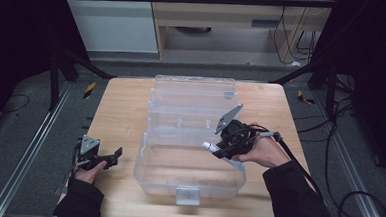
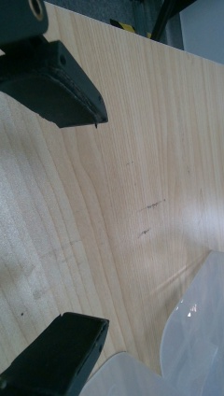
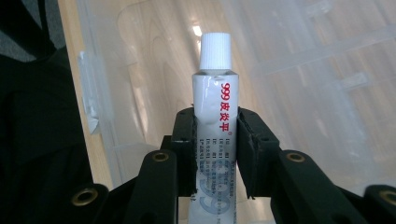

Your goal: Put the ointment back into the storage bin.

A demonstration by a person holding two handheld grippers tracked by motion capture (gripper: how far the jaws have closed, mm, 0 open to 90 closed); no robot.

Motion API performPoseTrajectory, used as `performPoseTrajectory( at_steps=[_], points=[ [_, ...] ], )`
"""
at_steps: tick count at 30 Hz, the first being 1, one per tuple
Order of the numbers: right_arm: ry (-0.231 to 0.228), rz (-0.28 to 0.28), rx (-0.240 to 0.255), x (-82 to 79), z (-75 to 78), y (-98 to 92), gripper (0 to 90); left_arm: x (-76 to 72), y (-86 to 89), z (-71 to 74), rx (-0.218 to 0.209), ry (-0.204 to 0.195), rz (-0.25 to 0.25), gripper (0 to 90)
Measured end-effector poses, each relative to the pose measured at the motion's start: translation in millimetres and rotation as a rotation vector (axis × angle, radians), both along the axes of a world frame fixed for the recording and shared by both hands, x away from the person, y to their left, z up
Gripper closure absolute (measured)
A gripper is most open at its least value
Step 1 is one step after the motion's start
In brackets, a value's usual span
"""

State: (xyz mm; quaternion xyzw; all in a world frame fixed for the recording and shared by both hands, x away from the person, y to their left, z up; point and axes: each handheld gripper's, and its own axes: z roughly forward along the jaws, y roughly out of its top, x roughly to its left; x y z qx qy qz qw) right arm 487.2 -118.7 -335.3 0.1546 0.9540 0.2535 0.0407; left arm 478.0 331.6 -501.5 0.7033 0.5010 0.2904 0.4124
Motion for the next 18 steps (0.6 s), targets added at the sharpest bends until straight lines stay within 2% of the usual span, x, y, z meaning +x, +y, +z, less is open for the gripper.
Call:
performPoseTrajectory(
  at_steps=[7,18],
  points=[
    [0.001,0.059,-0.023,-2.0,-10.9,9.2,69.8,0.0,0.0,-0.1,-0.001,-0.002,0.0,2.7],
    [-0.005,0.159,-0.103,-7.3,-33.5,23.6,69.8,0.0,0.0,-0.1,-0.002,-0.002,-0.001,2.7]
  ],
)
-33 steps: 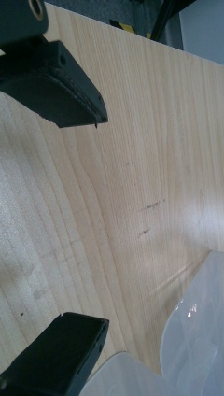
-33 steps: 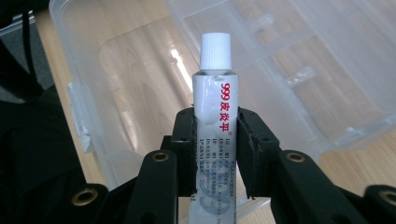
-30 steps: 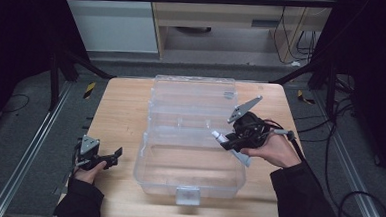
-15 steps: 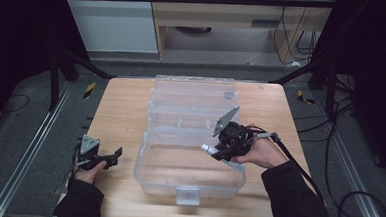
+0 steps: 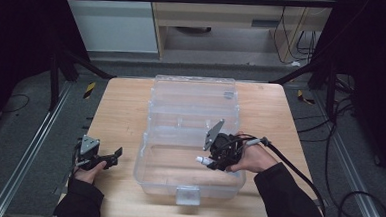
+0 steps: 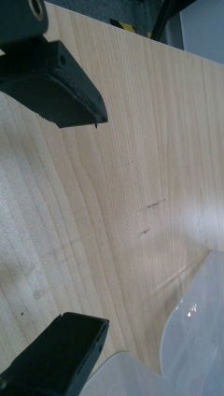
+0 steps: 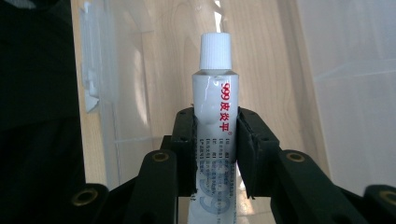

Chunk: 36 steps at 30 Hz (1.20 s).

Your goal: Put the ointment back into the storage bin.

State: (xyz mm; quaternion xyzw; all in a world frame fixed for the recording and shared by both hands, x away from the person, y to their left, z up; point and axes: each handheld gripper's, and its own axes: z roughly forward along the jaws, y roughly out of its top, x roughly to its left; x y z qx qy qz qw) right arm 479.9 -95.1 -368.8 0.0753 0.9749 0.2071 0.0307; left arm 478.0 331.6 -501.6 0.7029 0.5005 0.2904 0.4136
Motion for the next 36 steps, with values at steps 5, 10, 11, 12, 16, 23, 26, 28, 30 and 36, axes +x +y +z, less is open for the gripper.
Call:
performPoseTrajectory(
  at_steps=[5,10,11,12,16,23,26,28,30,36],
  points=[
    [-0.002,0.026,-0.035,-0.6,-6.6,3.3,69.8,0.0,0.0,0.0,0.0,0.0,0.0,2.7],
    [0.016,0.041,-0.068,-1.2,-14.5,6.9,69.8,0.0,0.0,0.0,0.0,0.0,0.0,2.7],
    [0.023,0.046,-0.079,-0.8,-17.0,7.8,69.8,0.0,0.0,0.0,0.0,0.0,-0.001,2.7],
    [0.026,0.049,-0.086,-0.3,-19.4,8.5,69.8,0.0,-0.1,0.0,0.0,0.0,0.0,2.7],
    [0.036,0.056,-0.107,-0.3,-28.1,10.9,69.8,0.0,0.1,0.0,0.0,0.0,0.0,2.7],
    [0.049,0.075,-0.134,-0.5,-40.5,14.7,69.8,0.0,0.1,0.1,0.001,0.002,0.0,2.7],
    [0.054,0.084,-0.152,-0.7,-46.4,17.3,69.8,0.0,0.0,0.1,0.001,0.002,-0.001,2.7],
    [0.06,0.089,-0.167,-1.2,-49.9,19.2,69.7,0.0,-0.1,0.1,0.001,0.002,-0.002,2.7],
    [0.061,0.093,-0.169,-1.0,-52.8,20.4,69.8,0.0,0.0,0.1,0.001,0.002,-0.001,2.7],
    [0.067,0.094,-0.193,0.6,-61.5,22.7,69.7,0.0,0.0,0.0,-0.001,0.0,-0.002,2.7]
  ],
)
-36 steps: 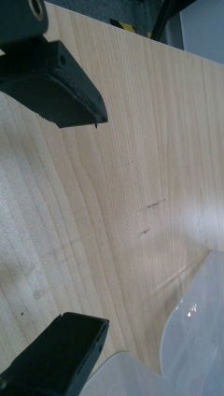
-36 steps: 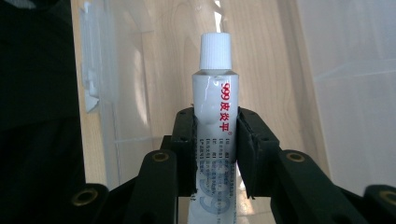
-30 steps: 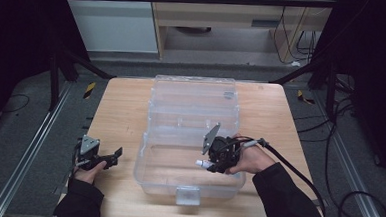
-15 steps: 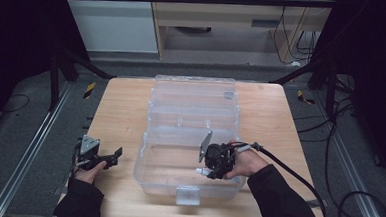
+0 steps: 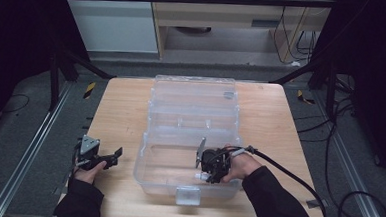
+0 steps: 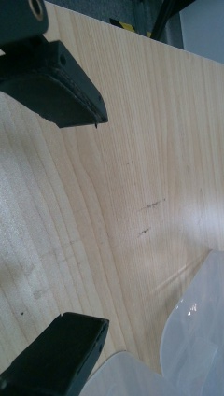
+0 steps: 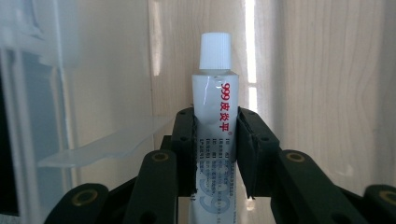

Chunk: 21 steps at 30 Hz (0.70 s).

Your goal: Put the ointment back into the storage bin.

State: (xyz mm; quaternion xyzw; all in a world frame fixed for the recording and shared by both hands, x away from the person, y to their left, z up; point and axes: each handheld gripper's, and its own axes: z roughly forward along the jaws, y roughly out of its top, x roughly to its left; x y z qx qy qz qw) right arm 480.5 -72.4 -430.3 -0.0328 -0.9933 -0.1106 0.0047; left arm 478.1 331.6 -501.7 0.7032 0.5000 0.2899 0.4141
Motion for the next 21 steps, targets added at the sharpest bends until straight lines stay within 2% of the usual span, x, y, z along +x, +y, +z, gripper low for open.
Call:
performPoseTrajectory(
  at_steps=[12,13,14,18,20,21],
  points=[
    [0.015,0.008,-0.04,-0.8,-8.8,3.5,69.5,0.0,0.1,0.0,0.0,0.0,0.001,2.7],
    [0.016,0.021,-0.042,0.1,-9.9,3.5,69.5,-0.1,0.1,0.0,0.0,0.0,0.001,2.7],
    [0.015,0.0,-0.042,-1.3,-11.0,4.4,69.5,-0.1,0.1,0.0,0.0,0.0,0.001,2.7],
    [0.011,0.009,-0.055,-1.3,-13.4,5.1,69.5,0.0,0.0,0.0,0.0,0.0,0.001,2.7],
    [0.009,0.026,-0.041,-0.4,-15.6,4.5,69.5,0.0,0.0,0.0,0.0,0.0,0.001,2.7],
    [0.012,0.016,-0.048,-1.3,-15.5,4.9,69.5,0.0,0.0,0.0,0.0,0.0,0.001,2.7]
  ],
)
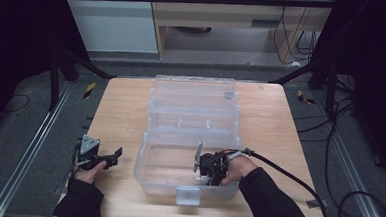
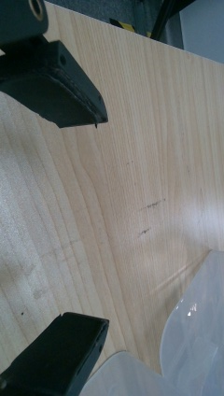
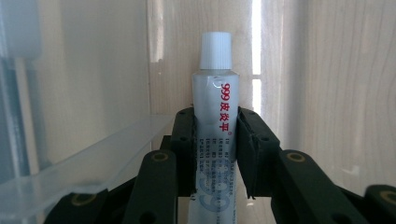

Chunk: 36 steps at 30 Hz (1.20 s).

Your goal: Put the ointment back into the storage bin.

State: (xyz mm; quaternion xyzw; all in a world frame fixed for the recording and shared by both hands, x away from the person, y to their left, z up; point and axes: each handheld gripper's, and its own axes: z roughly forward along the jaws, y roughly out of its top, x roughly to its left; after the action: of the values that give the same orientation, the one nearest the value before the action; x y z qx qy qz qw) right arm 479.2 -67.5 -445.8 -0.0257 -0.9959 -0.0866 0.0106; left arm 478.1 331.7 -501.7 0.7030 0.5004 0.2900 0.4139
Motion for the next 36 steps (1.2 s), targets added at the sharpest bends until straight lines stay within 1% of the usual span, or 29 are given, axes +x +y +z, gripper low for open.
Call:
performPoseTrajectory(
  at_steps=[2,8,10,11,12,19,20,21,22,24,25,27,28,30,31,32,34,35,36],
  points=[
    [0.003,0.009,0.0,0.3,-1.0,0.1,69.4,0.0,0.0,0.0,0.0,0.0,0.0,2.7],
    [0.002,0.012,-0.002,0.5,-2.3,0.1,69.3,0.0,0.0,0.0,0.0,0.0,0.0,2.6],
    [0.005,0.012,-0.011,0.6,-2.7,0.1,68.9,-0.1,0.0,0.0,0.0,0.0,0.0,2.7],
    [0.011,-0.004,-0.024,-0.5,-2.0,0.8,68.9,0.0,0.0,0.0,0.001,0.0,-0.001,2.7],
    [0.007,0.011,-0.019,0.4,-2.6,0.3,68.9,0.0,-0.1,0.0,0.001,0.0,-0.001,2.7],
    [0.018,0.011,-0.027,1.3,-3.0,0.3,67.7,-0.1,-0.1,0.0,0.0,0.0,0.0,2.7],
    [0.017,-0.006,-0.024,0.3,-3.1,0.5,67.5,-0.1,0.0,0.0,0.0,-0.001,-0.001,2.7],
    [0.016,-0.003,-0.029,0.8,-2.6,0.0,67.5,0.0,0.0,0.0,0.0,0.0,-0.001,2.7],
    [0.018,-0.012,-0.029,0.4,-1.9,-0.1,67.7,-0.1,0.0,0.0,0.0,-0.001,-0.001,2.7],
    [0.02,-0.006,-0.034,1.2,-0.4,-1.0,67.8,-0.1,0.0,0.0,0.0,-0.001,-0.002,2.7],
    [0.01,-0.014,-0.02,1.0,-0.2,-1.8,67.8,-0.1,-0.1,0.0,0.001,-0.001,-0.002,2.7],
    [0.001,-0.022,-0.007,1.6,2.7,-4.0,67.7,0.0,0.0,0.0,0.0,-0.001,-0.001,2.7],
    [0.0,-0.041,-0.001,1.1,4.7,-4.8,67.7,-0.1,0.0,0.0,0.0,-0.001,-0.001,2.7],
    [-0.013,-0.037,0.016,2.4,9.7,-7.5,67.3,-0.1,0.0,0.0,0.001,-0.001,-0.002,2.7],
    [-0.02,-0.045,0.029,2.5,11.8,-8.7,67.2,-0.1,-0.1,0.0,0.001,-0.001,-0.002,2.7],
    [-0.018,-0.056,0.04,2.6,15.4,-10.4,66.7,-0.1,-0.1,0.0,0.001,-0.001,-0.002,2.7],
    [-0.043,-0.084,0.083,2.6,23.8,-14.7,64.7,-0.2,-0.1,0.0,0.001,-0.001,-0.002,2.7],
    [-0.053,-0.101,0.102,2.5,28.0,-16.8,61.6,-0.2,-0.1,0.0,0.001,-0.001,-0.002,2.7],
    [-0.062,-0.125,0.121,1.9,32.6,-19.2,60.2,-0.2,-0.1,0.1,0.001,-0.001,-0.002,2.6]
  ],
)
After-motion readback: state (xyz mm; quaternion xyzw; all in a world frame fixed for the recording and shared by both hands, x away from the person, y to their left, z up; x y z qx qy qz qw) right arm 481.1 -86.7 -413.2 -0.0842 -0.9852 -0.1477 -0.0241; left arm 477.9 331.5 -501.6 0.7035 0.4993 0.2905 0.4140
